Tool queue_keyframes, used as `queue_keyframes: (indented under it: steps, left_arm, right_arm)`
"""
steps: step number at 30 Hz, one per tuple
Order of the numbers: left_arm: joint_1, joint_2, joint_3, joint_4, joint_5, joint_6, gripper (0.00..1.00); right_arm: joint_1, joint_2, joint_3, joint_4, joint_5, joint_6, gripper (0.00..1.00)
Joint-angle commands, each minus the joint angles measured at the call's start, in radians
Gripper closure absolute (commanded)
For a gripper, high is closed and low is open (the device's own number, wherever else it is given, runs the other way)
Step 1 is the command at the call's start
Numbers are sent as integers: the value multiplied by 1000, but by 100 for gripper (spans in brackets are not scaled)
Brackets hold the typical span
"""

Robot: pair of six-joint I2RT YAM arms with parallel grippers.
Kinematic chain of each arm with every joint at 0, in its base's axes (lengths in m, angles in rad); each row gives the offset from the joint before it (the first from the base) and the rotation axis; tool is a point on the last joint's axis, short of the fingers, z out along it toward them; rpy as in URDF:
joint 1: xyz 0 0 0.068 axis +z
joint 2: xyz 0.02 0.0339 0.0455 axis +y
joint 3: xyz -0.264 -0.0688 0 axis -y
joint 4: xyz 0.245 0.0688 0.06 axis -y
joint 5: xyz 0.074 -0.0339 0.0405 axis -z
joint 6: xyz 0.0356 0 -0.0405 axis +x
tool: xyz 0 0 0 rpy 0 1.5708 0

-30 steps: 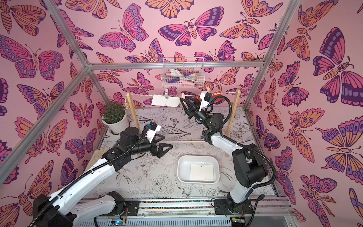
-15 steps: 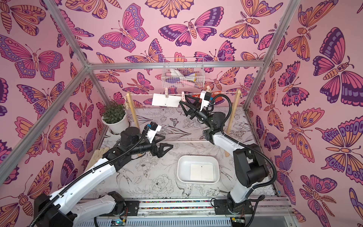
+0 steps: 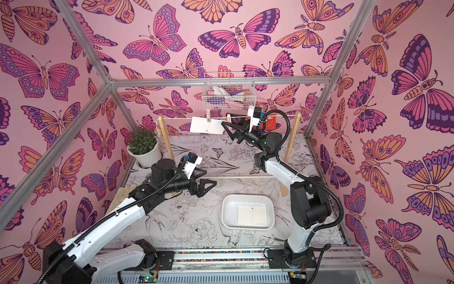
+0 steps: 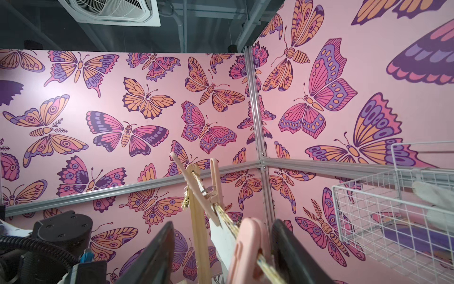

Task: Remove the postcards from the strings
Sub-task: Remove the clamp from the clothesline.

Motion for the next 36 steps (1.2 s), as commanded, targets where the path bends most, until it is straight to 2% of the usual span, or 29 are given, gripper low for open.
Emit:
queue_keyframes:
  steps: [1,13,27,36]
  left_arm:
    - [4,3,-14,14,16,10,0]
    - [5,5,-13,14,18,9,0]
    - [1,15,-8,16,21,8,0]
    - [-2,13,-9,16,18,8,0]
  right_arm:
    - [-4,21,30,45,-41,26,37]
    - [-10,23,49,46,-98,72,46]
    - [-44,-27,-38,46,-102,82,47]
    - [-45,-33,-39,46,-106,89,52]
